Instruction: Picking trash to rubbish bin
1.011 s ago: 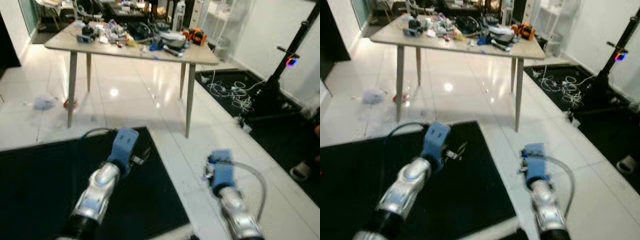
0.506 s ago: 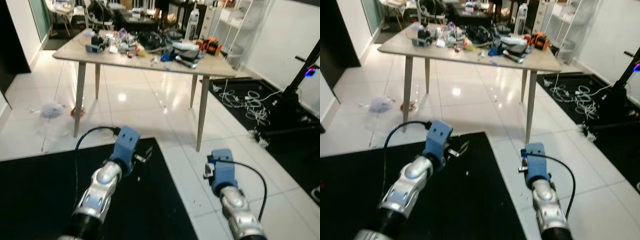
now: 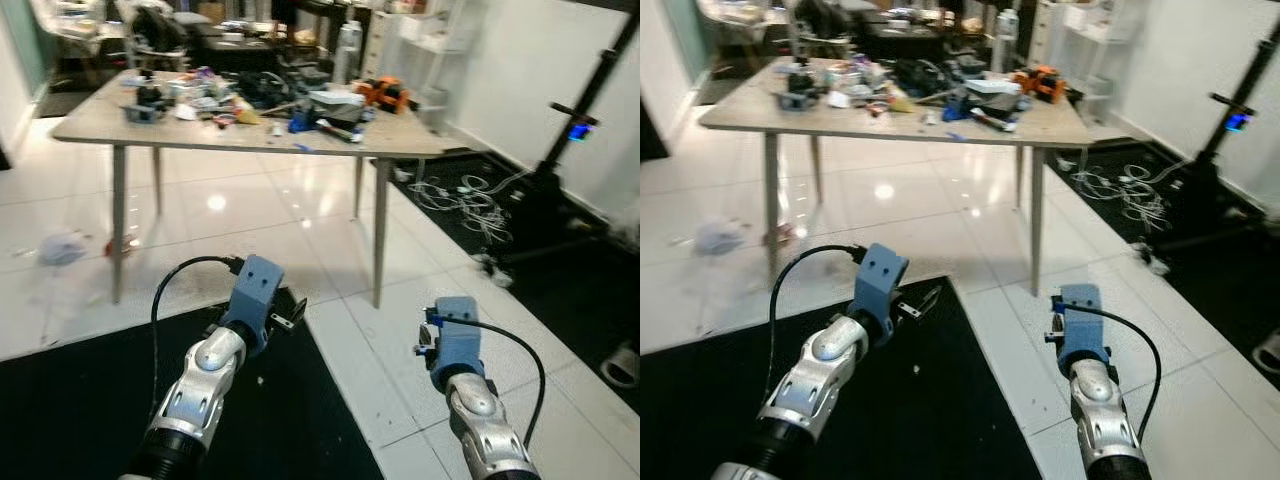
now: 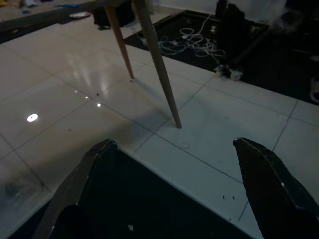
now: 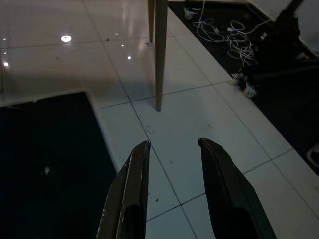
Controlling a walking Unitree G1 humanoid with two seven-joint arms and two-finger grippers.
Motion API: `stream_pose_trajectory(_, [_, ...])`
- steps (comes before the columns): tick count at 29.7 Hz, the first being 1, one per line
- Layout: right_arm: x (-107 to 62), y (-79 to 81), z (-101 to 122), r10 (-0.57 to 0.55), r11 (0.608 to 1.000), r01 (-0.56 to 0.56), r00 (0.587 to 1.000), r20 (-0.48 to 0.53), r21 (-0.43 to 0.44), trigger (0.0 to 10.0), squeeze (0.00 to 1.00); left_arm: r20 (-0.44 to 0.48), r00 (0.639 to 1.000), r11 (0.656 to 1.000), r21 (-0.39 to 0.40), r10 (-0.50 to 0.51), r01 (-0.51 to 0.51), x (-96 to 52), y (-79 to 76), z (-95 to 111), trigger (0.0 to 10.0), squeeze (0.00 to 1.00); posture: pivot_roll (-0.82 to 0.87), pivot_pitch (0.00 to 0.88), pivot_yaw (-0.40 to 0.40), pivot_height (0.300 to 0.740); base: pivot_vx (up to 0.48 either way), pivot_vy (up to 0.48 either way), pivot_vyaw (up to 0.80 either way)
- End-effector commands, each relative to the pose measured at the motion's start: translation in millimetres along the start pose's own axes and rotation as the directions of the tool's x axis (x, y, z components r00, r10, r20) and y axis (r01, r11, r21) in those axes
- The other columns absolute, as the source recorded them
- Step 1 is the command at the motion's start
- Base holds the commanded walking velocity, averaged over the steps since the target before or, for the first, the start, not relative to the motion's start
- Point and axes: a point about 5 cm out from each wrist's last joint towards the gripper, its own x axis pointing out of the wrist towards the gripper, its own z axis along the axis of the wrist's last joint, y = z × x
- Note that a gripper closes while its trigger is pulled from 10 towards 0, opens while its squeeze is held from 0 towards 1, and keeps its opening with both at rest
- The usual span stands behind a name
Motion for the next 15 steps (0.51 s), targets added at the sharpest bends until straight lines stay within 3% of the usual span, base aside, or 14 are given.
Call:
stream_pose_trajectory(1, [-1.1,6.4,0.9,0.022,1.000,-0.022,1.000,0.011,0.002,10.0,0.00,-0.010,1.000,1.000,-0.004,0.001,-0.001,-1.7,0.7,-2.5,10.0,0.00,-0.08,0.032,-0.052,0.740,0.368,0.000,0.00])
stream_pose_trajectory(15, [-1.8,6.1,1.0,0.026,1.000,-0.025,1.000,0.016,-0.008,10.0,0.00,-0.013,1.000,1.000,-0.001,0.006,-0.006,-1.9,0.8,-2.6,10.0,0.00,-0.09,0.046,-0.053,0.740,0.364,0.000,0.00])
